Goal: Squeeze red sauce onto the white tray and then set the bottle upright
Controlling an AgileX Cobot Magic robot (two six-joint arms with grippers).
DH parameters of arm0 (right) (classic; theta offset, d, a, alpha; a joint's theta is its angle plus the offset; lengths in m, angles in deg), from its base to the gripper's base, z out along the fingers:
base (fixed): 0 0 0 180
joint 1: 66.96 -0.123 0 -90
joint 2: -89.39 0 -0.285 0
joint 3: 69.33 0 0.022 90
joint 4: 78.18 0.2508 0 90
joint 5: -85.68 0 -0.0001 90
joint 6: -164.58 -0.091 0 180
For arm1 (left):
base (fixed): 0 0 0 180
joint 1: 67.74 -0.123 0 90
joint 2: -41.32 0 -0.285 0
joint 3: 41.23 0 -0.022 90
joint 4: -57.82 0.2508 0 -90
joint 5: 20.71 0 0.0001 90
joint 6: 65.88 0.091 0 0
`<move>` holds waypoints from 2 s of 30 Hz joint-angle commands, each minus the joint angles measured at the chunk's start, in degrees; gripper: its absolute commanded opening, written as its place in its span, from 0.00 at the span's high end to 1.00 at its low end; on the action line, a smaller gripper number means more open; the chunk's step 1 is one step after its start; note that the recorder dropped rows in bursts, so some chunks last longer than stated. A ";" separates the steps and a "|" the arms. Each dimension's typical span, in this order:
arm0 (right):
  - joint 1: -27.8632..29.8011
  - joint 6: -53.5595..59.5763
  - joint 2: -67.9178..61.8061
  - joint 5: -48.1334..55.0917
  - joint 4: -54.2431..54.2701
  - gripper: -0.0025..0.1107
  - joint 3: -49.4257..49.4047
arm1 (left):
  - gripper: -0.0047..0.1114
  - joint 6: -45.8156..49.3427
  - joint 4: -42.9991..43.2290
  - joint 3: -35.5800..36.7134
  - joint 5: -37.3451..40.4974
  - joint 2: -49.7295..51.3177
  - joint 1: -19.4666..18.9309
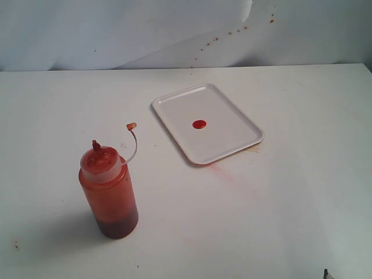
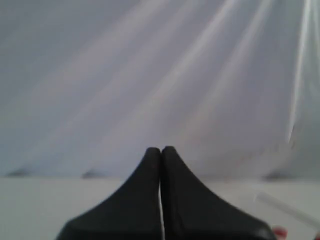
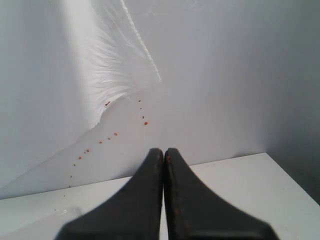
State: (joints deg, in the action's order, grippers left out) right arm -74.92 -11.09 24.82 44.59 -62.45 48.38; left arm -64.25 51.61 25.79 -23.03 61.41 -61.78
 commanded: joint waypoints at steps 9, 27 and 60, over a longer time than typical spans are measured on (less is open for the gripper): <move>0.47 0.12 0.32 -0.96 0.06 0.98 -0.41 | 0.96 3.48 0.98 7.58 13.25 -7.57 0.29; 0.47 0.12 0.32 -0.96 0.06 0.98 -0.41 | 0.96 1.39 3.86 10.20 19.06 -12.30 0.29; 0.47 0.00 0.32 -0.96 0.06 0.98 -0.41 | 0.96 1.00 3.63 10.20 22.95 -12.30 -14.44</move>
State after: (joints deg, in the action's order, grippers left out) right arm -74.92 -11.09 24.82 44.59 -62.45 48.38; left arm -62.85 55.66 35.71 0.37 49.37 -75.99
